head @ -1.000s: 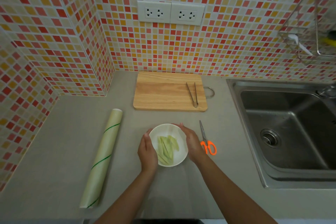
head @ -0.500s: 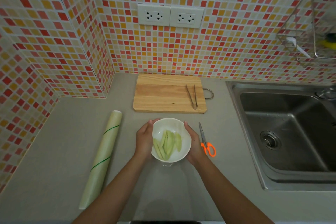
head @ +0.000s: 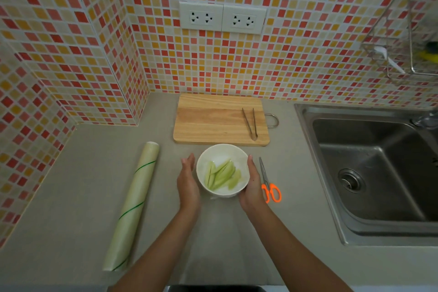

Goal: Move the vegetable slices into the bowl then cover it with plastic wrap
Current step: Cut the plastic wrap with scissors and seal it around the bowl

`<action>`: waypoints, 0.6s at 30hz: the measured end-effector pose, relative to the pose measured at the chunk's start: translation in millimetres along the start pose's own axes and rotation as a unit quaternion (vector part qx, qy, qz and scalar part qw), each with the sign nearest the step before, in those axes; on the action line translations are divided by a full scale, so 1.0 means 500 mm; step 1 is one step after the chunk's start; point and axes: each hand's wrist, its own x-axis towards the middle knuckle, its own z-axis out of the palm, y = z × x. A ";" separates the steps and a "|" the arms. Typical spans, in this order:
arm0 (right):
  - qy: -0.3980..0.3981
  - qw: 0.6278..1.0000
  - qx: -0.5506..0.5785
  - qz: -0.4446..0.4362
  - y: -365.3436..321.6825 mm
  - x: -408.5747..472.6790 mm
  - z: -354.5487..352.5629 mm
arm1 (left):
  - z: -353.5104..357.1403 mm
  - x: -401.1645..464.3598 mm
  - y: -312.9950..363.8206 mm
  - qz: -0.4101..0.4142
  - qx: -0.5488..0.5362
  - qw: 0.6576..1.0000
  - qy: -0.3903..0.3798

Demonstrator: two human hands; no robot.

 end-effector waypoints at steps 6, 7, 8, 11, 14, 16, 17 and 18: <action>0.001 1.000 0.007 0.008 0.022 -0.014 0.015 | 0.042 -0.037 -0.020 -0.023 -0.075 0.997 0.016; -0.001 1.000 0.003 0.008 0.022 -0.014 0.014 | 0.038 -0.026 -0.014 -0.036 -0.073 0.996 0.021; -0.005 1.000 0.001 0.007 0.020 -0.012 0.012 | 0.033 -0.016 -0.008 -0.046 -0.064 0.997 0.020; -0.006 1.000 -0.002 0.020 -0.003 -0.002 0.001 | 0.021 0.003 0.002 -0.063 -0.012 0.998 -0.016; 0.028 0.998 -0.017 0.048 -0.009 0.005 0.002 | 0.020 0.004 0.007 -0.083 0.009 0.996 -0.039; 0.040 0.998 -0.020 0.051 -0.003 0.008 -0.001 | 0.019 0.008 0.013 -0.084 0.017 0.995 -0.046; 0.034 0.998 -0.022 0.051 -0.004 0.009 -0.005 | 0.017 0.010 0.017 -0.085 0.020 0.995 -0.052; 0.022 0.998 -0.031 0.054 -0.008 0.011 -0.010 | 0.014 0.013 0.021 -0.087 0.025 0.994 -0.061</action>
